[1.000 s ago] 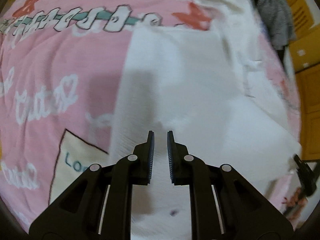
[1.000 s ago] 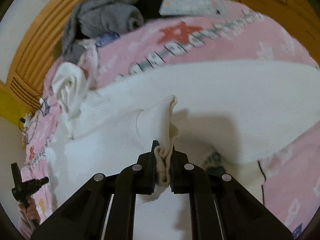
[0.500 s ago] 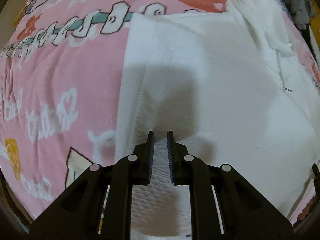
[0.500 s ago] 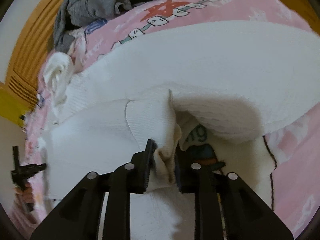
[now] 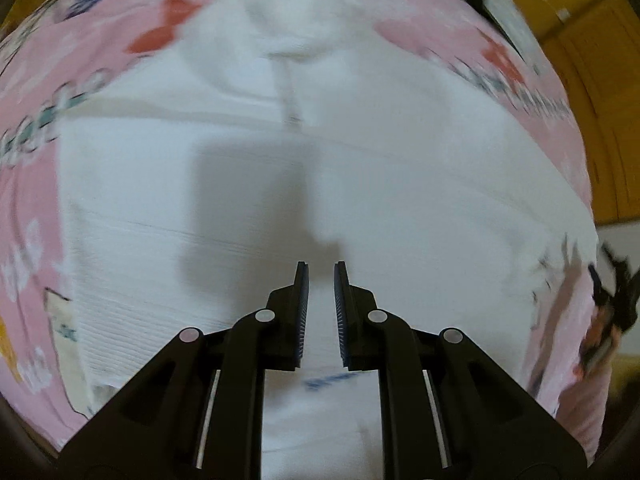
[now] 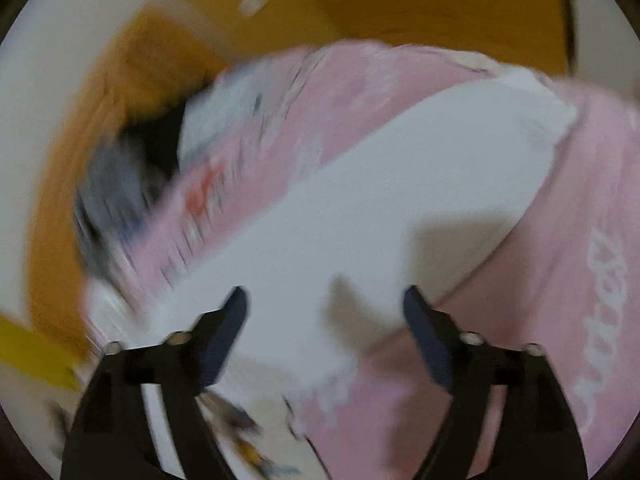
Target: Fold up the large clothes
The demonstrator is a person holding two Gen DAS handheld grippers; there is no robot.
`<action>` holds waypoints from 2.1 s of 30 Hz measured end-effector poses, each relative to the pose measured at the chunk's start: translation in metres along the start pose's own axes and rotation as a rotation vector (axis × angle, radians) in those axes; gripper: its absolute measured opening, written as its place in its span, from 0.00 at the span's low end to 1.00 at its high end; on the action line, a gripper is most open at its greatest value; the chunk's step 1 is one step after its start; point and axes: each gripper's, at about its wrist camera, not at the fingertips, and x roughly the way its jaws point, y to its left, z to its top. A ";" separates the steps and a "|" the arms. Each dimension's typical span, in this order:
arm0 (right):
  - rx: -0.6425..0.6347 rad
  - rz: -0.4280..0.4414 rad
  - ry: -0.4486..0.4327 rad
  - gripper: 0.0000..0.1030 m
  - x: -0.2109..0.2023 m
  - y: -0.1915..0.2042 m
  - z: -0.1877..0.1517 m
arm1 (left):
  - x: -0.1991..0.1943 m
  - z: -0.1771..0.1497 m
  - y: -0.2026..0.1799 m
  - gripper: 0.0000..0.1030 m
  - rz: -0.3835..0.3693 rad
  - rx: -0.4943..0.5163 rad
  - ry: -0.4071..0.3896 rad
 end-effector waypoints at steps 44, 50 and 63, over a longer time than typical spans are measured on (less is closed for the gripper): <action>0.277 -0.174 -0.098 0.14 0.009 -0.142 0.113 | 0.106 -0.039 -0.215 0.13 -0.091 0.273 0.230; 0.163 -0.158 -0.149 0.13 -0.021 -0.092 0.117 | 0.091 -0.043 -0.205 0.13 -0.089 0.268 0.190; -0.160 0.106 -0.217 0.12 -0.101 0.109 0.097 | 0.080 -0.034 -0.182 0.12 -0.181 0.217 0.106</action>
